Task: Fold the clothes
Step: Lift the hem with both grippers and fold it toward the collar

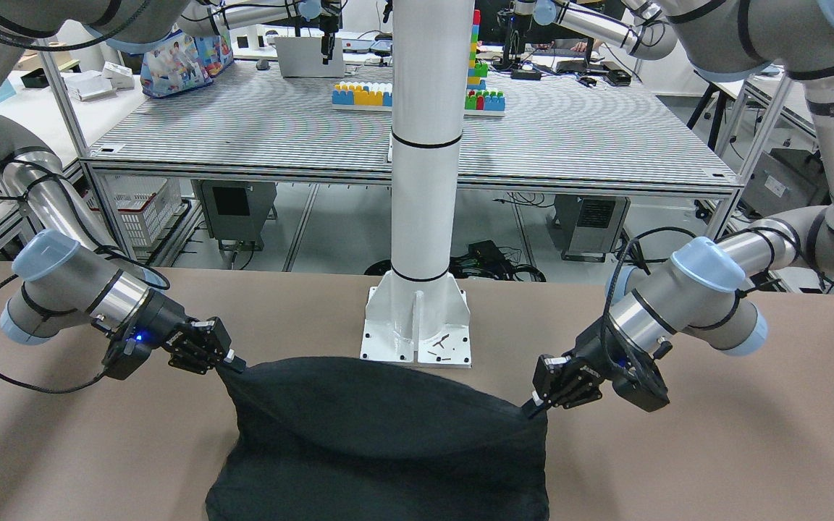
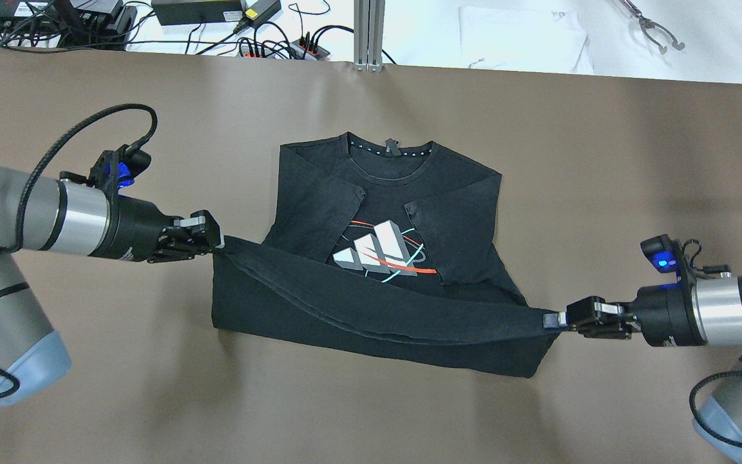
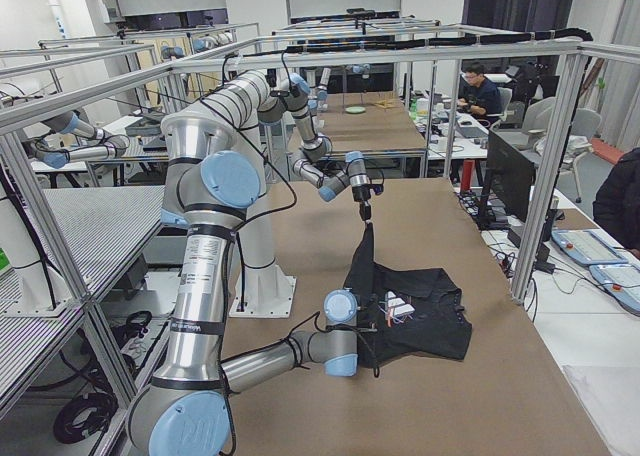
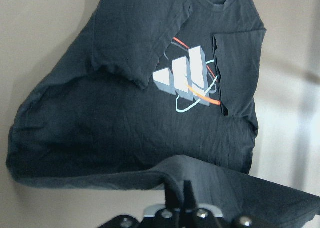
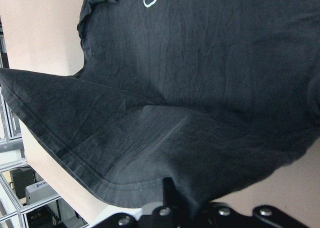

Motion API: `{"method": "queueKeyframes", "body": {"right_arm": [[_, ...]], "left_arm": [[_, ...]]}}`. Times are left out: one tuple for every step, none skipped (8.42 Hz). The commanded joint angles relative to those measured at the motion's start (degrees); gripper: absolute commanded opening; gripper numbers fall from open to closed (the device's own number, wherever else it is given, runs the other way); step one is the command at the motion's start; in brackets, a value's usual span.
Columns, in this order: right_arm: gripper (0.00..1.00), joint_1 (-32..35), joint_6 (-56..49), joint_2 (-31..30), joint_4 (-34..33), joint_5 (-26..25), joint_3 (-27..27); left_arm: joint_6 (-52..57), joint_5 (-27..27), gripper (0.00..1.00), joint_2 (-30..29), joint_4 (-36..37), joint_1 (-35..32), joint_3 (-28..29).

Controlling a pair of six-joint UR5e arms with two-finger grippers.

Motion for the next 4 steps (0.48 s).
{"method": "queueKeyframes", "body": {"right_arm": [[0.00,6.53,-6.58,6.26,-8.00,-0.66,-3.69],[0.00,8.37,-8.69,9.68,-13.43,-0.75,-4.13],[0.00,10.13,-10.89,12.84,-18.53,-0.92,-4.74],[0.00,11.45,-11.95,15.40,-21.80,-1.97,-5.70]], "left_arm": [[0.89,-0.51,0.00,-7.08,0.19,-4.04,9.13],[0.98,-0.51,0.00,-8.84,0.19,-5.28,11.86],[1.50,-0.34,0.00,-10.16,0.19,-5.99,13.98],[2.90,-0.42,0.00,-10.52,0.19,-7.21,15.48]]}}
